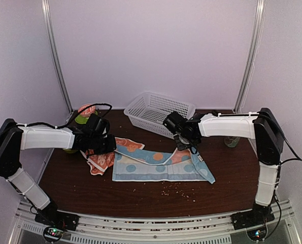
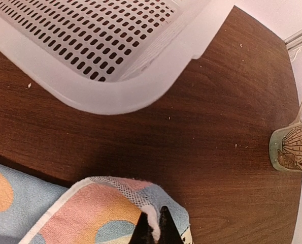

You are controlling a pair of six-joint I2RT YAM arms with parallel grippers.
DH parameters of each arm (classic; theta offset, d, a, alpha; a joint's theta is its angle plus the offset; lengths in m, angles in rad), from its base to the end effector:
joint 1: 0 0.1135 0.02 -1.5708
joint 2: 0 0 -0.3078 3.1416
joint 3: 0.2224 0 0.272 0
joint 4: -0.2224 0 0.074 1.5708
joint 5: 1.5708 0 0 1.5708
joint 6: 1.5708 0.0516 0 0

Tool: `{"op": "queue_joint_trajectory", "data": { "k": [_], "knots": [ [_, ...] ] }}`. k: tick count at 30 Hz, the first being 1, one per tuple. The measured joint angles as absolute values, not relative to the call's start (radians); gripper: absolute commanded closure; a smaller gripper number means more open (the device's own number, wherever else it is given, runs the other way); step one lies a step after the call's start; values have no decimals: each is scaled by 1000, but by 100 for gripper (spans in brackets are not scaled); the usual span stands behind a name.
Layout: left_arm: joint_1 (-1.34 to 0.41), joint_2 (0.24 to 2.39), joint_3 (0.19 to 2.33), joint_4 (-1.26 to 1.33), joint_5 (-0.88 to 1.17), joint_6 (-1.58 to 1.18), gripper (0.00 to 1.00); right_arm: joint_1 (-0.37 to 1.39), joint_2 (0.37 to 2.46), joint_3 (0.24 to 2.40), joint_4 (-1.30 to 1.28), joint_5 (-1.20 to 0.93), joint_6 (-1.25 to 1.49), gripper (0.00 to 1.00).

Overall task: Roll the towels
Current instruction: Pick up the towel from the center of the board.

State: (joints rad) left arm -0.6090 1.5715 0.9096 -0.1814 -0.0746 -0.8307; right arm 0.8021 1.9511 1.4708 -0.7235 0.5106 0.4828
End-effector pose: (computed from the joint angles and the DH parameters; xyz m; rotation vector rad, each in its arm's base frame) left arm 0.2891 -0.1969 0.2119 -0.3107 2.4719 -0.5553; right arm 0.3240 0.2987 0.2188 -0.2821 2.5251 -0.2481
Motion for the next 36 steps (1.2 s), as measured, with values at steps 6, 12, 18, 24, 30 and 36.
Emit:
{"op": "queue_joint_trajectory", "data": {
  "k": [6, 12, 18, 24, 30, 36],
  "knots": [
    [-608, 1571, 911, -189, -71, -828, 100, 773, 1808, 1307, -599, 420, 465, 100],
    [-608, 1531, 912, -213, -37, -833, 100, 760, 1524, 1081, -447, 329, 382, 100],
    [-609, 1309, 855, -175, 45, -861, 100, 760, 1192, 893, -367, 226, 283, 100],
    [-672, 1063, 765, -167, 95, -846, 100, 768, 859, 759, -357, 133, 240, 100],
    [-764, 801, 722, -192, 115, -832, 100, 771, 597, 699, -372, 40, 237, 100],
    [-880, 627, 708, -242, 118, -833, 100, 775, 488, 742, -500, -94, 231, 100]
  ]
}}
